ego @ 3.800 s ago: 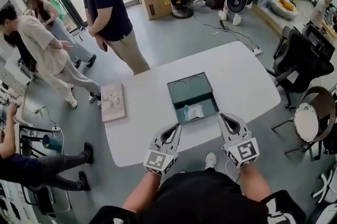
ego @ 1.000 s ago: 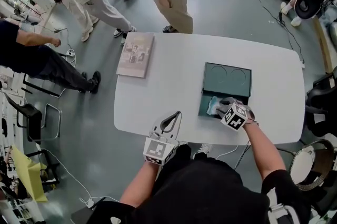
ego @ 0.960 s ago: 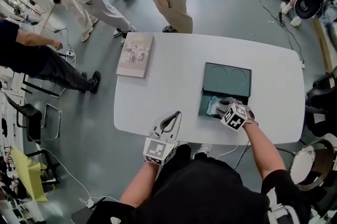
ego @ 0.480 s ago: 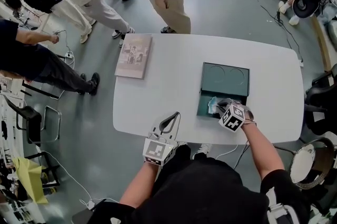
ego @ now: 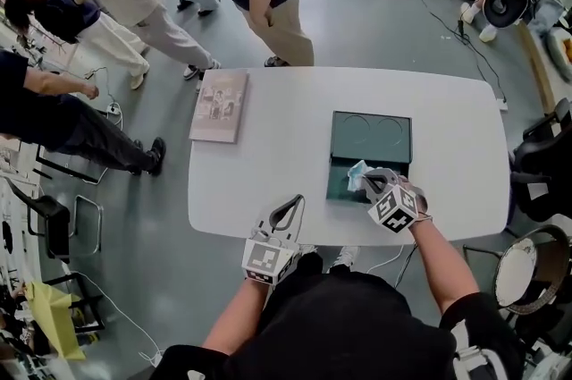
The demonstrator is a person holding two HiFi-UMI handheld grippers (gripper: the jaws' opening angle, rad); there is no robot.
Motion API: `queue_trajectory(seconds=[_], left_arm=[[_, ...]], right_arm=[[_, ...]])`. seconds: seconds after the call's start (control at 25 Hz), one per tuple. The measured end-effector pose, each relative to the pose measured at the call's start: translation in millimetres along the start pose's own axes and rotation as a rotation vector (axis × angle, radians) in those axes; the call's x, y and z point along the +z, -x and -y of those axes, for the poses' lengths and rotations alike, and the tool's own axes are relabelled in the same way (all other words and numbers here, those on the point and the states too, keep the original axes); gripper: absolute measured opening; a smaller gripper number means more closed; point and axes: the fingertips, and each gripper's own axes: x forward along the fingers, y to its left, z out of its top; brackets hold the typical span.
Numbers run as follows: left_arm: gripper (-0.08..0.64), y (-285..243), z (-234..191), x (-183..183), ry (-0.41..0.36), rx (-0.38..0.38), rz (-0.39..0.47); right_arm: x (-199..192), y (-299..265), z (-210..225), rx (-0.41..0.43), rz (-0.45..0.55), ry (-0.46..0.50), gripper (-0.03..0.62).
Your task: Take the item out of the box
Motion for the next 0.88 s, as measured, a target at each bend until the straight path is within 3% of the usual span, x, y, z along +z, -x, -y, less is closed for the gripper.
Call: queue_trajectory(seconds=[0.48, 0.88], left_arm=[[0.011, -11, 18, 13, -0.002, -0.044, 0.036], [0.011, -15, 26, 42, -0.009, -0.059, 0.097]], right_arm=[[68, 96, 33, -0.264, 0.353, -0.207, 0.009], [113, 174, 49, -0.429, 0.574, -0.326, 0.008]])
